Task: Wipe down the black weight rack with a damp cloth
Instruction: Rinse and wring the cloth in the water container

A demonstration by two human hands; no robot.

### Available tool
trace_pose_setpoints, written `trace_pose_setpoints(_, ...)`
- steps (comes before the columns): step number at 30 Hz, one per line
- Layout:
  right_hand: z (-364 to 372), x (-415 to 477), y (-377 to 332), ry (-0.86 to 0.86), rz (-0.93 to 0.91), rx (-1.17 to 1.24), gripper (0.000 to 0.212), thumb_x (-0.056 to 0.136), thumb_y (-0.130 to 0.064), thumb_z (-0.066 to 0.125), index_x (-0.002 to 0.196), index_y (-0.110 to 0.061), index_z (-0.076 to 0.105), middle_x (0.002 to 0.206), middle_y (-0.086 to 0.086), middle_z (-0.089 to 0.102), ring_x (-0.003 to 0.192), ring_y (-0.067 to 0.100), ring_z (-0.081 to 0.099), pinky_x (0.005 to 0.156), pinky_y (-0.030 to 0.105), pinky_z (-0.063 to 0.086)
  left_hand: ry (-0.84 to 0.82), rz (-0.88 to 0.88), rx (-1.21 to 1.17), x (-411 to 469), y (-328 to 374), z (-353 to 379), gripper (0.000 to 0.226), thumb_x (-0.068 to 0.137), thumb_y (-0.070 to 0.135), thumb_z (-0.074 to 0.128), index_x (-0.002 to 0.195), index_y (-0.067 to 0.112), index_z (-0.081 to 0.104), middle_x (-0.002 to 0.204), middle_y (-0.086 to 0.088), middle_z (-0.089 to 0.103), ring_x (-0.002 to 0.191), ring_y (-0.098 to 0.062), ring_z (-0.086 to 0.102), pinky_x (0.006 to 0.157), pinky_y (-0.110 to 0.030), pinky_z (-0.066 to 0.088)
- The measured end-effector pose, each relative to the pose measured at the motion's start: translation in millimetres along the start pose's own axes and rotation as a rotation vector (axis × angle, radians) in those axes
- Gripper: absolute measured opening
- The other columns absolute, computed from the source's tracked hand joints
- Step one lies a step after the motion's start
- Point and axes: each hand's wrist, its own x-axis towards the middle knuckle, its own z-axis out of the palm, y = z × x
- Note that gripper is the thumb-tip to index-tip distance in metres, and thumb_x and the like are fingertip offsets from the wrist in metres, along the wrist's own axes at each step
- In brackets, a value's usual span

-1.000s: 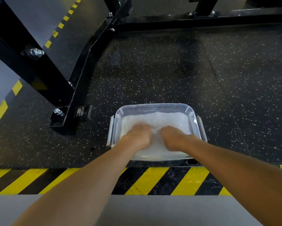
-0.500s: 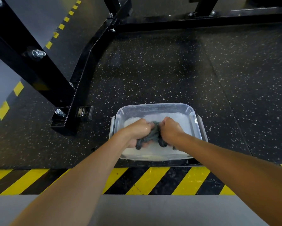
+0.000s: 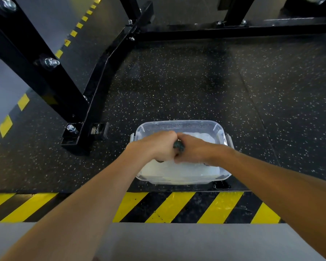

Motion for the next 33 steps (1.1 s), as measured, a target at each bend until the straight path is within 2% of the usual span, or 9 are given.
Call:
trace_pose_setpoints(4, -18, -6, 1, 0.073, 0.007, -0.096, 0.011, 0.088, -0.007, 0.061, 0.08, -0.015, 0.062, 0.067, 0.001, 0.056, 0.056, 0.013, 0.051, 0.049, 0.023, 0.04, -0.031, 0.012, -0.037, -7, -5, -15, 0.019, 0.096, 0.015, 0.05, 0.078, 0.014, 0.054, 0.068, -0.005, 0.058, 0.059, -0.024, 0.056, 0.054, -0.033, 0.041)
trace_pose_setpoints(8, -39, -14, -7, 0.034, -0.015, -0.067, 0.005, 0.089, -0.005, 0.062, 0.09, -0.009, 0.064, 0.076, 0.002, 0.054, 0.065, 0.013, 0.049, 0.055, 0.024, 0.038, -0.059, -0.004, -0.166, -13, -11, -7, 0.01, 0.1, 0.019, 0.048, 0.097, 0.014, 0.055, 0.081, -0.01, 0.06, 0.071, -0.026, 0.058, 0.064, -0.037, 0.047)
trace_pose_setpoints(12, -49, -16, -15, 0.06, -0.036, 0.233, 0.022, 0.09, 0.0, 0.064, 0.108, -0.012, 0.058, 0.104, 0.011, 0.062, 0.092, 0.023, 0.064, 0.07, 0.03, 0.057, -0.081, 0.045, -0.345, -17, -4, -2, 0.014, 0.099, 0.011, 0.05, 0.11, 0.019, 0.052, 0.093, -0.009, 0.062, 0.087, -0.029, 0.061, 0.071, -0.038, 0.05)
trace_pose_setpoints(15, -49, -17, -21, 0.074, -0.043, 0.403, 0.023, 0.093, 0.001, 0.059, 0.111, -0.013, 0.06, 0.108, 0.013, 0.061, 0.097, 0.023, 0.06, 0.071, 0.03, 0.057, -0.197, 0.07, -0.718, -26, 2, -1, 0.04, 0.093, 0.005, 0.062, 0.121, 0.027, 0.044, 0.1, -0.008, 0.065, 0.086, -0.02, 0.065, 0.072, -0.034, 0.057)
trace_pose_setpoints(18, -47, -16, -25, 0.113, -0.06, 0.537, 0.021, 0.093, 0.003, 0.055, 0.104, -0.012, 0.066, 0.1, 0.011, 0.063, 0.094, 0.022, 0.057, 0.077, 0.034, 0.054, -0.086, 0.051, -0.86, -25, 4, 8, 0.032, 0.089, 0.018, 0.074, 0.115, 0.025, 0.056, 0.108, -0.007, 0.07, 0.098, -0.022, 0.068, 0.091, -0.043, 0.057)
trace_pose_setpoints(24, -52, -21, -14, 0.211, -0.026, 1.01, 0.023, 0.093, 0.011, 0.049, 0.106, -0.001, 0.064, 0.106, 0.021, 0.065, 0.091, 0.025, 0.065, 0.073, 0.03, 0.061, 0.12, -0.144, -1.314, -18, 13, 10, 0.009, 0.099, 0.012, 0.057, 0.106, 0.008, 0.061, 0.095, -0.017, 0.062, 0.081, -0.033, 0.071, 0.076, -0.044, 0.062)
trace_pose_setpoints(27, -45, -25, -5, 0.201, 0.011, 0.825, 0.015, 0.095, 0.003, 0.055, 0.109, 0.001, 0.06, 0.11, 0.019, 0.065, 0.094, 0.023, 0.065, 0.08, 0.031, 0.059, 0.136, -0.212, -1.6, -15, 18, 3, 0.016, 0.099, 0.002, 0.051, 0.109, -0.001, 0.063, 0.106, -0.026, 0.068, 0.092, -0.04, 0.072, 0.082, -0.045, 0.061)
trace_pose_setpoints(30, -32, -22, 0, 0.263, 0.051, 0.449, 0.01, 0.094, -0.014, 0.066, 0.099, -0.008, 0.061, 0.091, 0.007, 0.064, 0.081, 0.019, 0.059, 0.067, 0.028, 0.048, 0.075, -0.291, -1.895, -17, 27, 2, 0.022, 0.094, -0.004, 0.04, 0.104, -0.008, 0.059, 0.105, -0.03, 0.066, 0.099, -0.045, 0.067, 0.094, -0.056, 0.053)
trace_pose_setpoints(33, -22, -17, 1, 0.383, 0.079, 0.511, 0.014, 0.091, -0.012, 0.07, 0.086, -0.004, 0.059, 0.073, 0.012, 0.063, 0.062, 0.022, 0.06, 0.053, 0.029, 0.049, -0.004, -0.274, -2.113, -17, 32, 8, 0.021, 0.087, -0.001, 0.04, 0.104, -0.002, 0.053, 0.109, -0.027, 0.056, 0.096, -0.043, 0.059, 0.095, -0.067, 0.047)
